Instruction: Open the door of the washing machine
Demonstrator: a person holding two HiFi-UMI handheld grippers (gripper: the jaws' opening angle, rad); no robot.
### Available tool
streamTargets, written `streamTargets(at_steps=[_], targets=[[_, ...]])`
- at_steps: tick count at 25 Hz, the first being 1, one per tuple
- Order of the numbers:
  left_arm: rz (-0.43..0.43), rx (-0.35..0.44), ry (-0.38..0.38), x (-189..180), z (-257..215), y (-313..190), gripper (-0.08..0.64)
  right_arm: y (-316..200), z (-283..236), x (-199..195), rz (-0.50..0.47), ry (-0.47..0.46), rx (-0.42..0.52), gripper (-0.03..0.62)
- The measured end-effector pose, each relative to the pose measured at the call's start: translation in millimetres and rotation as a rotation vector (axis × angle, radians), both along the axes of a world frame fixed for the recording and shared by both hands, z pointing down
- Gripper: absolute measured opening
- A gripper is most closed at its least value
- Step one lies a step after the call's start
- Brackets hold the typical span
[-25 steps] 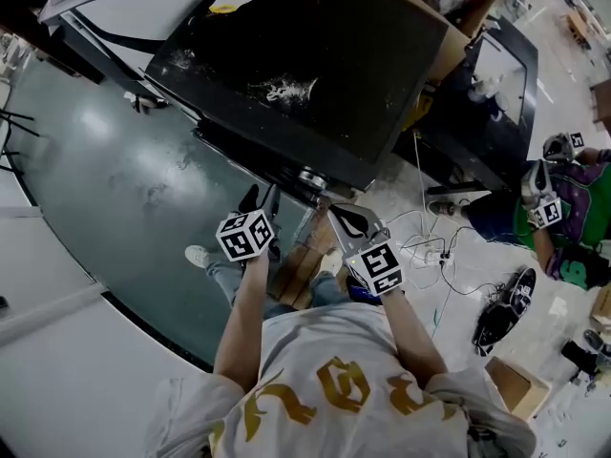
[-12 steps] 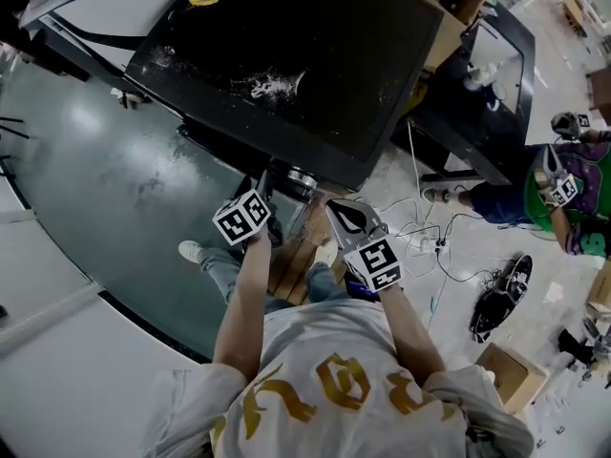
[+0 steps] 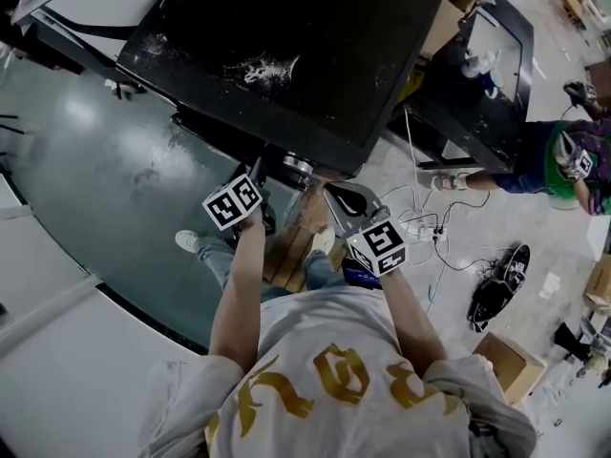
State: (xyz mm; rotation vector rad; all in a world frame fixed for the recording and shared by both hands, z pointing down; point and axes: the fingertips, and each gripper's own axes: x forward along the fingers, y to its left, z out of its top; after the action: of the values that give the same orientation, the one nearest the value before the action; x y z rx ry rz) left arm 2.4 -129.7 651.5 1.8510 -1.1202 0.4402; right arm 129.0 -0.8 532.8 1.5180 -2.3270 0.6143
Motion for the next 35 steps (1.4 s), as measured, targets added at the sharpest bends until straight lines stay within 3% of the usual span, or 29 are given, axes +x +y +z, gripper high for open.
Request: streamTargets(at_steps=[13, 35], targets=[[0.021, -0.010, -0.042, -32.7, -2.4, 23.8, 0.206, -0.6, -6.5, -9.5, -0.044, 0.034, 0.002, 0.021], [-0.065, -0.033, -0.095, -123.1, -2.4, 66.2, 0.133, -6.7, -0.2, -95.3, -0.211, 0.002, -0.016, 0.021]])
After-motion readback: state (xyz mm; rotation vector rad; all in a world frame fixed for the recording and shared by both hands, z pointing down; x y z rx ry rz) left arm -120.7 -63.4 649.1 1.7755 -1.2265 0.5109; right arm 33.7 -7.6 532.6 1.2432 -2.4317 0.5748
